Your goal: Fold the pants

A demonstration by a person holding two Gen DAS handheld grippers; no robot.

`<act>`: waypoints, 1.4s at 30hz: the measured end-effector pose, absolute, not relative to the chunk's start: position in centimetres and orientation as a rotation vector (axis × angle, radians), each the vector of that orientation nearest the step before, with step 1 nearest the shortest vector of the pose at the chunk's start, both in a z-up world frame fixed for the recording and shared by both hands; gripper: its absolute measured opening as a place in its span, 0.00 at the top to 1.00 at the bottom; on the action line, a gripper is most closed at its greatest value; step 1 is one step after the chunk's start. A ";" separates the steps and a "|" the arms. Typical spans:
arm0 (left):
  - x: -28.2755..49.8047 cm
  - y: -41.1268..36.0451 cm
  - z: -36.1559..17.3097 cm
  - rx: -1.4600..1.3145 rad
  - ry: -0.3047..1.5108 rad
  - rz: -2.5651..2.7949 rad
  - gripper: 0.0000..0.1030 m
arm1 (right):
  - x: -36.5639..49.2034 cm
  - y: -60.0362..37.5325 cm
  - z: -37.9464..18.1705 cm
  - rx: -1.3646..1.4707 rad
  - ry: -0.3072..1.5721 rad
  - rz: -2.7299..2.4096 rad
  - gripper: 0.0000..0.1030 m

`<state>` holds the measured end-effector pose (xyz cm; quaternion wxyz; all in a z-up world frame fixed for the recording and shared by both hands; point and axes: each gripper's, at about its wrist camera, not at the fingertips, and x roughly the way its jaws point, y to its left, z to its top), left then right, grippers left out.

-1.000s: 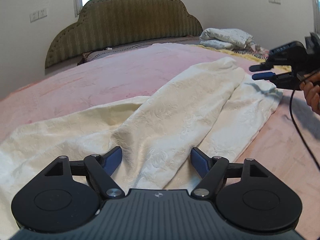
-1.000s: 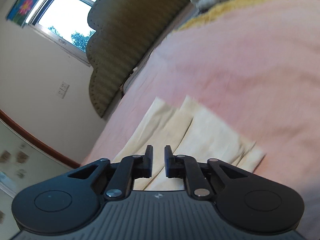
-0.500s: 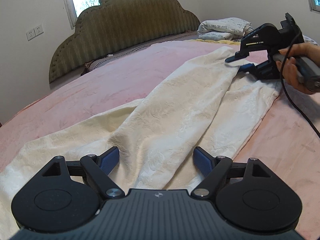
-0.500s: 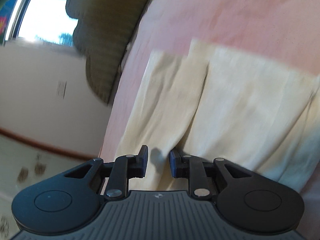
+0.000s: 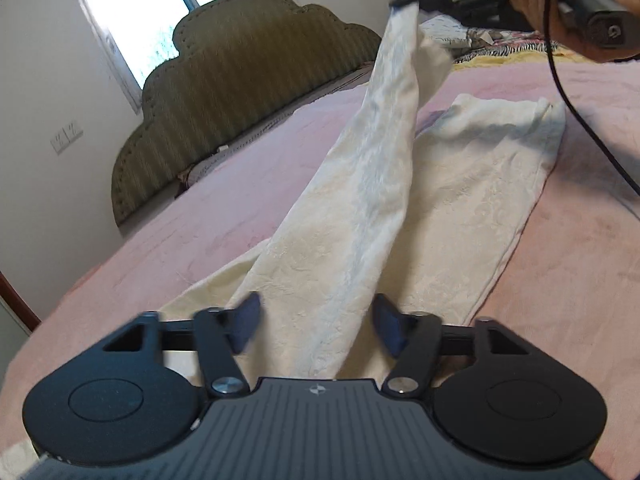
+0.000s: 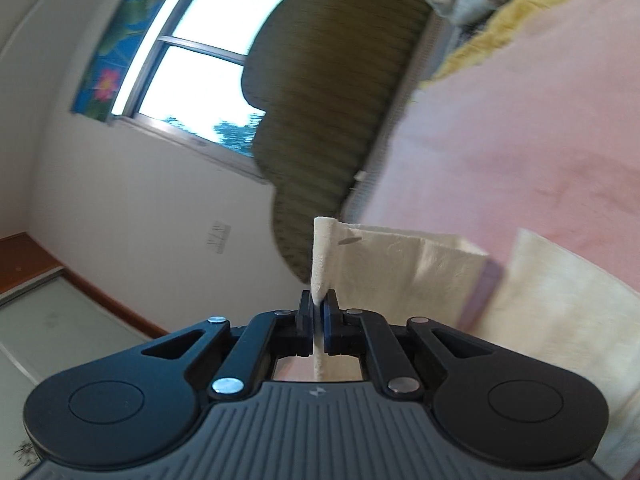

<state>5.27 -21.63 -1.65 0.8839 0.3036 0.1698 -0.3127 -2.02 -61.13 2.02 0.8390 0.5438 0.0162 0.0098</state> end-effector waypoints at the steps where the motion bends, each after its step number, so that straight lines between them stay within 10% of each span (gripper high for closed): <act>1: 5.6 -21.4 -1.5 0.605 0.376 -0.665 0.65 | -2.2 -61.0 2.8 1.135 0.022 0.038 0.96; 5: 6.2 -20.3 -0.6 0.517 0.416 -0.692 0.86 | -2.3 -60.5 5.1 1.042 0.023 0.048 0.96; 17: 8.5 -16.4 8.2 0.129 0.244 -0.580 0.87 | -2.9 -60.0 9.6 0.857 -0.135 0.143 0.95; 27: 5.3 -20.7 -0.1 0.401 0.507 -0.800 0.87 | -9.5 -62.8 -4.7 1.130 0.198 -0.231 0.95; 42: 4.4 -18.9 -0.4 0.475 0.470 -0.809 0.86 | -12.3 -61.3 -5.0 1.068 0.261 -0.284 0.95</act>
